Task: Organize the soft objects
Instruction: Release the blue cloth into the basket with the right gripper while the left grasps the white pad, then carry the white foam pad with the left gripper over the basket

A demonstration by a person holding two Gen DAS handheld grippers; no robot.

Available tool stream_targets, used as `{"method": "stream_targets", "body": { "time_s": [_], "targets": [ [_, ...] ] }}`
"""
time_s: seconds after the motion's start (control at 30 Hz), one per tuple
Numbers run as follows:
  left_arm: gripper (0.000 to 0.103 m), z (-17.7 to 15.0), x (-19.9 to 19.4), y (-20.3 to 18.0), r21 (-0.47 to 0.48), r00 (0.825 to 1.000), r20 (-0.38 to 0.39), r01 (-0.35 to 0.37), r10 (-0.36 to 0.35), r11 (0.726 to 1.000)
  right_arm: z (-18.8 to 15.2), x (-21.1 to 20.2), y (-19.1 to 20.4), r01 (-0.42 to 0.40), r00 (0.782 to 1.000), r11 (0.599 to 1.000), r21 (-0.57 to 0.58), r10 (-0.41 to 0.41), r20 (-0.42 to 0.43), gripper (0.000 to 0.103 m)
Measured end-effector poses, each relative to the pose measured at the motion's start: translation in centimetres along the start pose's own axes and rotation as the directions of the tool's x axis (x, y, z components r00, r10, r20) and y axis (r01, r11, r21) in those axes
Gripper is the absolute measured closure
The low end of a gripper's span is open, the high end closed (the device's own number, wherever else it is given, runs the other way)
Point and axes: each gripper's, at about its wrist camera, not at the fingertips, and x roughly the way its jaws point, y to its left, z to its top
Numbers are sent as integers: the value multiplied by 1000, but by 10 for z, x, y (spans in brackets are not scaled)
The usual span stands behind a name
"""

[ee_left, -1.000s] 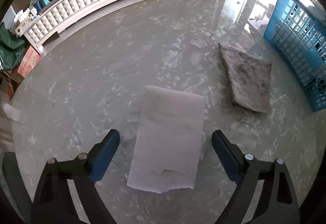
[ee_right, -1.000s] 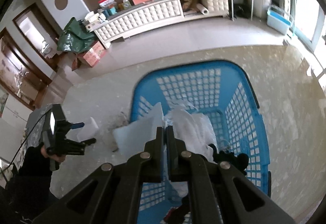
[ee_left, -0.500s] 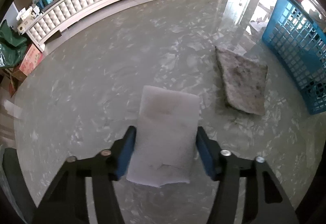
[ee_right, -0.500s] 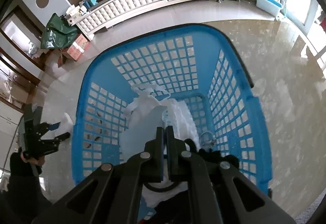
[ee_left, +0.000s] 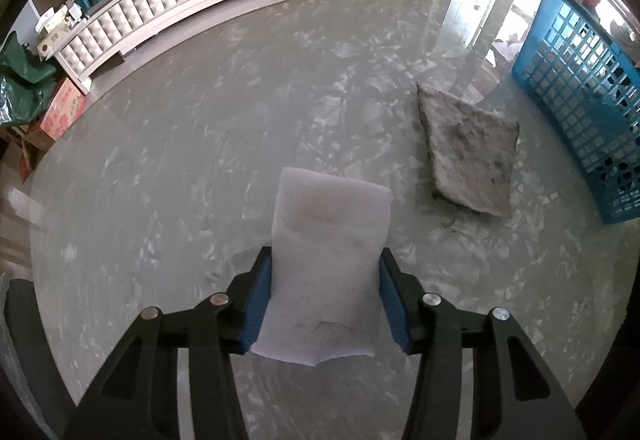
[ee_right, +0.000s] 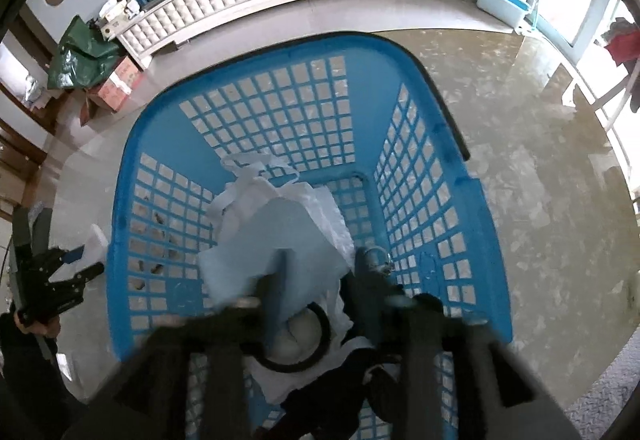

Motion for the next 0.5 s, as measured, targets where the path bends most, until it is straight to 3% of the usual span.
{"method": "stream_targets", "body": {
  "time_s": [0.03,0.17,0.3,0.5],
  "targets": [
    [55,-1,-4,0,-3,1000,13,3,-3,1000,0,-1,2,-16,1000,1000,1,16,-2,53],
    [55,-3,-19,-5,-7,999,33,6,-6,1000,-2,-14,16,11,999,999,-48,-9,42,18],
    [55,-5,-42,-14,-17,998,56,16,-15,1000,-6,-33,21,-15,997,998,-67,20,76,1],
    [55,-13,-83,-39,-2,995,92,33,-33,999,-25,-61,12,-37,992,996,-81,46,113,0]
  ]
}}
